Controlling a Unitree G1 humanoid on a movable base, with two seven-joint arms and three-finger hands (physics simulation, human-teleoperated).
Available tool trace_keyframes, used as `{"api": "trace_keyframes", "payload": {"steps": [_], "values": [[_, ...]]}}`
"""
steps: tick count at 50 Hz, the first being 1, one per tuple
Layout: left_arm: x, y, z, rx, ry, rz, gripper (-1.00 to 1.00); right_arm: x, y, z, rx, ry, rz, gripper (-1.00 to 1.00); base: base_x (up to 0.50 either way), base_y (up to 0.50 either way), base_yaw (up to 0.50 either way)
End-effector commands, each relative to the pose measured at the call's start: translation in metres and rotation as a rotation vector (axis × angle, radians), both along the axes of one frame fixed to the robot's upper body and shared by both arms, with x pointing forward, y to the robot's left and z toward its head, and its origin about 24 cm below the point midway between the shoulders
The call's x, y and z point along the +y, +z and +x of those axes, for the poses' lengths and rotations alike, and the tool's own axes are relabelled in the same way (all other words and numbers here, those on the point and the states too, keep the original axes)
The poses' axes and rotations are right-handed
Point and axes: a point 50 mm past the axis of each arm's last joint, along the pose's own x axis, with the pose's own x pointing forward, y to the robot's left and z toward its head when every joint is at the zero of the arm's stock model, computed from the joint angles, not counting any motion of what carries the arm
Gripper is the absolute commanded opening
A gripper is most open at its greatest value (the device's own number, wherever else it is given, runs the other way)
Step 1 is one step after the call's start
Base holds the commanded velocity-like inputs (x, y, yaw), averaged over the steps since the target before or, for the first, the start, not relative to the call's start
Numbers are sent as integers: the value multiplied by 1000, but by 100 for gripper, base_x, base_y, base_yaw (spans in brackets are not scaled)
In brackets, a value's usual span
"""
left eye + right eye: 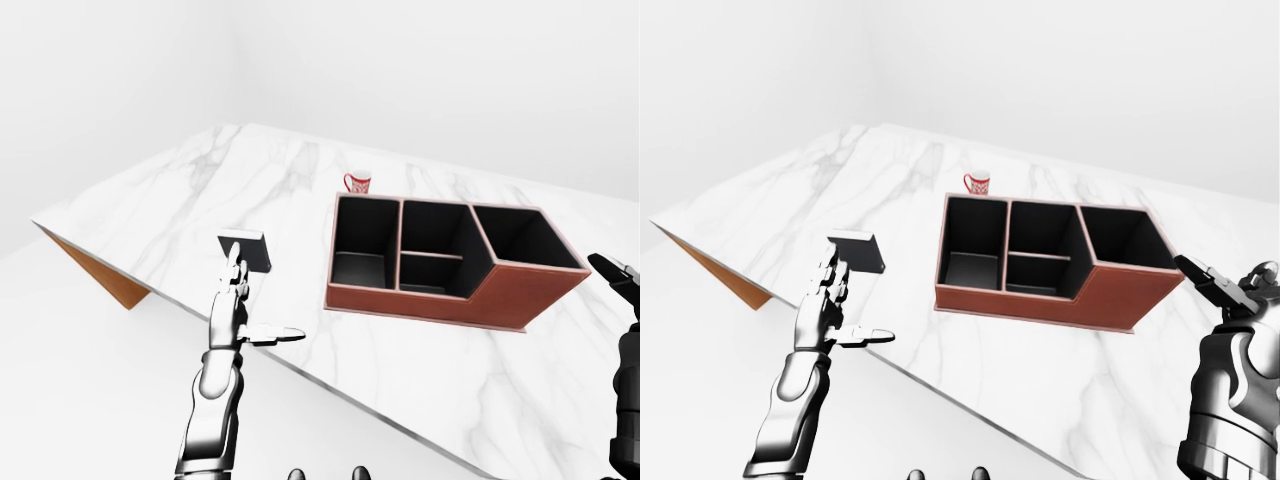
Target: Pick up the book and place it in the left compartment of the caddy.
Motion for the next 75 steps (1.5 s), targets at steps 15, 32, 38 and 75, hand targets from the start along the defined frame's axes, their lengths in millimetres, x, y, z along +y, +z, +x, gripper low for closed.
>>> {"api": "trace_keyframes", "payload": {"steps": [15,32,38,75], "values": [[0,2,1,-12,-5,4,100,0,0,1,4,0,-1,100,15,7,0],[0,0,1,-1,-10,5,100,1,1,1,5,7,0,100,15,7,0],[0,-1,1,3,-10,5,100,1,0,1,2,6,0,100,15,7,0],[9,16,-10,-41,92,92,100,3,2,-1,-33,34,-7,100,11,4,0]]}}
